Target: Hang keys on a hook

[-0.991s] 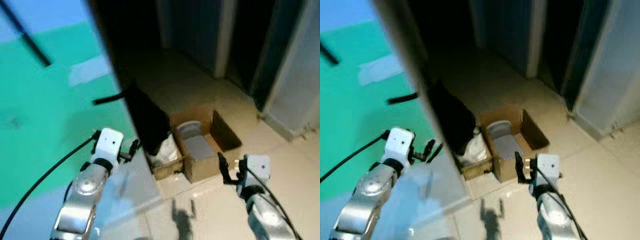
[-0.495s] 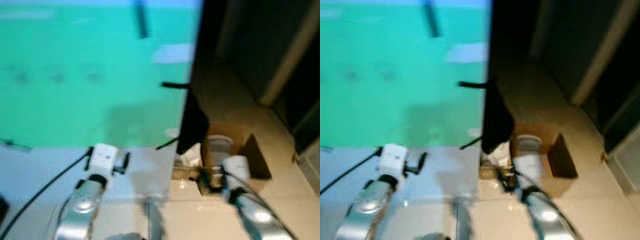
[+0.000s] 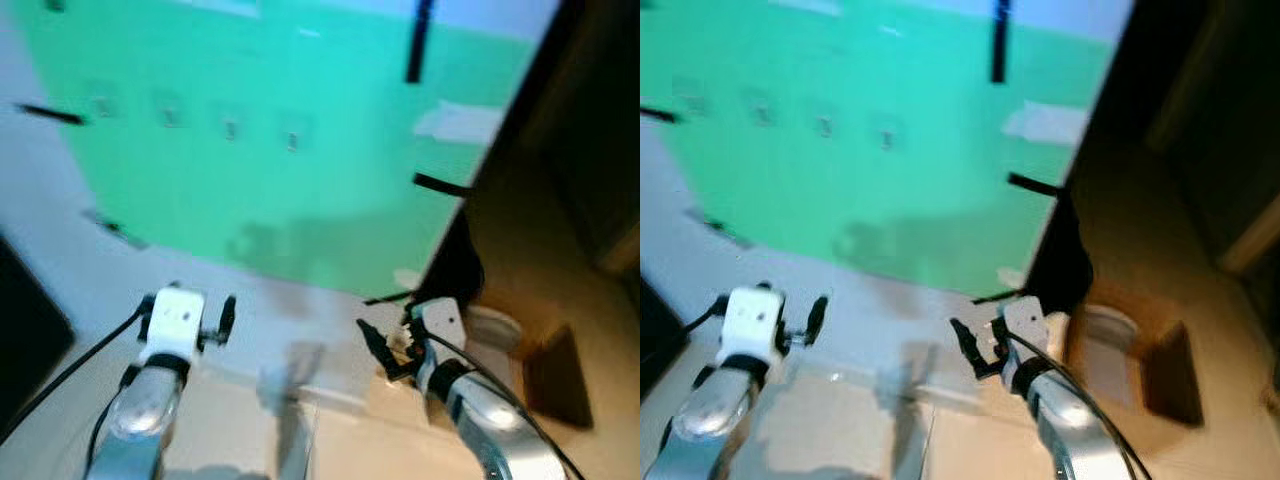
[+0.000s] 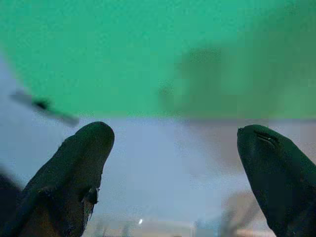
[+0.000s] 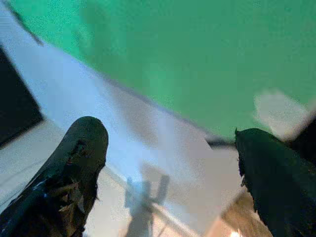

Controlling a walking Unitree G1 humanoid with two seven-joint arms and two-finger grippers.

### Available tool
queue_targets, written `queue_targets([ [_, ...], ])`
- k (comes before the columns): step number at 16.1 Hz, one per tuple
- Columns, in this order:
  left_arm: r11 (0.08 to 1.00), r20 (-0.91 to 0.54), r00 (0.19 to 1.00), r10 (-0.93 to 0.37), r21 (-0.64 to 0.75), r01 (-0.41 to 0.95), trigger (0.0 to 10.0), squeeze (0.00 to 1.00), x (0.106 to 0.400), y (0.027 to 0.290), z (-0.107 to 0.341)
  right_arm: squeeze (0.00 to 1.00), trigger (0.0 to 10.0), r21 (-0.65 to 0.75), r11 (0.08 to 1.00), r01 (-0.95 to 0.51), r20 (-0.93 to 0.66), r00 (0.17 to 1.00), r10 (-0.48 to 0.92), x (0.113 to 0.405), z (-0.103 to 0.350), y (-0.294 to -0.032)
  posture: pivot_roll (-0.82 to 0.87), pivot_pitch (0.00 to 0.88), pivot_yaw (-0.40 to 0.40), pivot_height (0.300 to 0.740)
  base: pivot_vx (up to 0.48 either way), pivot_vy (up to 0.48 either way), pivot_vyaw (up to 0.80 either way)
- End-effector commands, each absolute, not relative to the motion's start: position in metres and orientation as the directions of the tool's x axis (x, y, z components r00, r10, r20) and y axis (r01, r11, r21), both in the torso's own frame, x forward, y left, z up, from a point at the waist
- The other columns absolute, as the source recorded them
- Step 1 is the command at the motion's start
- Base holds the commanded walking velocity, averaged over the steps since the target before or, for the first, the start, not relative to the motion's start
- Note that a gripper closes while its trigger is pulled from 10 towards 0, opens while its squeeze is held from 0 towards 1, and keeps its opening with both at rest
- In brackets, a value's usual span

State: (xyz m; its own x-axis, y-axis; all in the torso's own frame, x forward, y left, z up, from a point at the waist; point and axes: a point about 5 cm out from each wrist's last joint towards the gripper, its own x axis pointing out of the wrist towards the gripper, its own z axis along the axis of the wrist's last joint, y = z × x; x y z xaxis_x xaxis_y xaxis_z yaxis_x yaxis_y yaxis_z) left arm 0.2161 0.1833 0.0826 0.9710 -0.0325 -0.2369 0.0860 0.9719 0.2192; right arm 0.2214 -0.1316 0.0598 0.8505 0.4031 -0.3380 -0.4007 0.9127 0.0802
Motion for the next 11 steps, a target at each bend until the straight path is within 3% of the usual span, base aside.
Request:
queue_targets([
  [1,0.971,-0.227,0.973,-0.039,0.222,0.091,10.0,0.0,0.214,0.178,0.085,1.0,10.0,0.093,0.915,-0.393,-0.347,0.848,0.4,0.22,0.058,-0.135,0.04,0.0,-0.064,0.74,0.0,0.0,0.8],
  [11,0.959,-0.294,0.955,0.035,0.28,0.051,10.0,0.0,0.206,0.199,0.074,1.0,10.0,0.132,0.954,-0.27,-0.347,0.889,0.3,0.227,0.047,-0.138,0.04,0.0,-0.075,0.74,0.0,0.0,0.8],
])
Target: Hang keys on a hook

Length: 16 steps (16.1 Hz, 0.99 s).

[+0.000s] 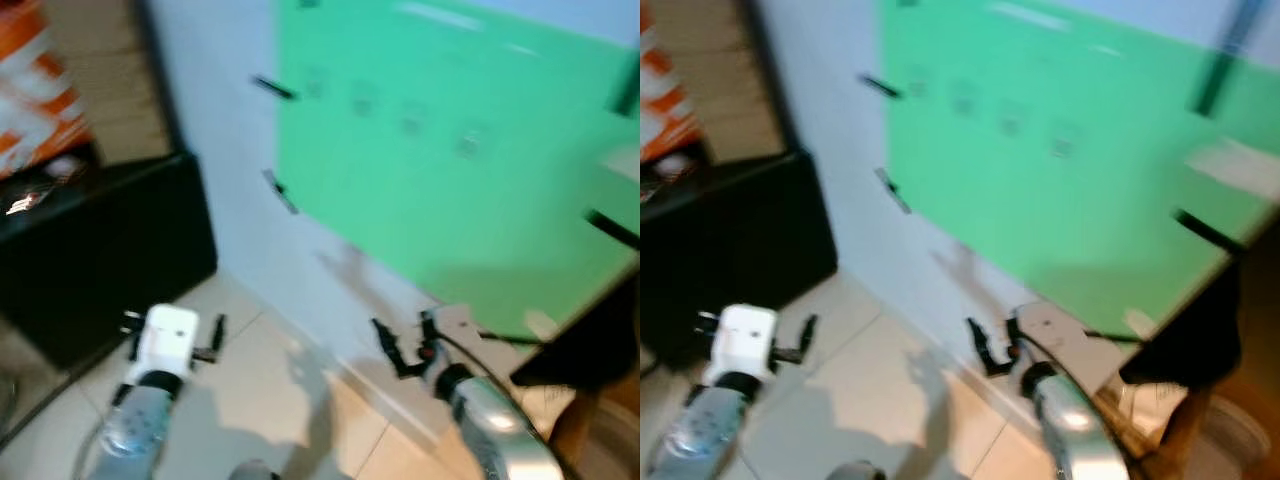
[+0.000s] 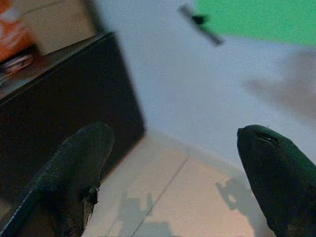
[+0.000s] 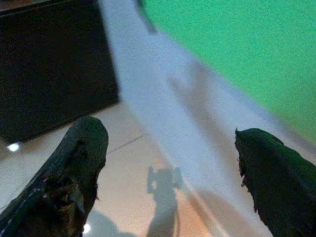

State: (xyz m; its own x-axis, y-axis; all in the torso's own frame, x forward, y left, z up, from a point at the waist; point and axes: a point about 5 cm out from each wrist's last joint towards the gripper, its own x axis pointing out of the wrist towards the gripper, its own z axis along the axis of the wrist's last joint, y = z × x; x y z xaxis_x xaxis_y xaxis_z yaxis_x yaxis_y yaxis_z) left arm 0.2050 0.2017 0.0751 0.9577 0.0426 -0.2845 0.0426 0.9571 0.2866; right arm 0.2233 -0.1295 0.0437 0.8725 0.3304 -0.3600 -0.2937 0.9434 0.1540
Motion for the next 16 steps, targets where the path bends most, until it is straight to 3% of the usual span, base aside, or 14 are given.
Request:
queue_targets([
  [1,0.958,-0.295,0.955,0.043,0.284,0.044,10.0,0.0,0.206,0.204,0.074,1.0,10.0,0.137,0.954,-0.268,-0.349,0.888,0.3,0.226,0.045,-0.138,0.05,0.0,-0.074,0.74,0.0,0.0,0.8],
  [6,0.958,-0.3,0.949,0.09,0.287,0.0,10.0,0.0,0.204,0.22,0.075,1.0,10.0,0.137,0.95,-0.282,-0.346,0.885,0.312,0.228,0.044,-0.13,0.04,0.0,-0.074,0.74,0.0,0.0,0.8],
  [11,0.961,-0.254,0.964,-0.079,0.238,0.141,10.0,0.0,0.205,0.173,0.078,1.0,10.0,0.071,0.974,-0.217,-0.3,0.926,0.228,0.232,0.056,-0.15,0.04,0.0,-0.035,0.74,0.0,0.0,0.8],
  [13,0.965,-0.208,0.975,-0.083,0.228,0.131,10.0,0.0,0.208,0.168,0.084,1.0,10.0,0.07,0.98,-0.185,-0.287,0.937,0.198,0.233,0.057,-0.152,0.04,0.0,-0.036,0.74,0.0,0.0,0.0],
  [16,0.974,-0.103,0.995,0.015,0.228,0.009,10.0,0.0,0.218,0.181,0.1,1.0,10.0,0.047,0.998,-0.048,-0.284,0.957,0.059,0.238,0.058,-0.159,0.04,0.0,-0.083,0.74,0.285,0.0,0.0],
])
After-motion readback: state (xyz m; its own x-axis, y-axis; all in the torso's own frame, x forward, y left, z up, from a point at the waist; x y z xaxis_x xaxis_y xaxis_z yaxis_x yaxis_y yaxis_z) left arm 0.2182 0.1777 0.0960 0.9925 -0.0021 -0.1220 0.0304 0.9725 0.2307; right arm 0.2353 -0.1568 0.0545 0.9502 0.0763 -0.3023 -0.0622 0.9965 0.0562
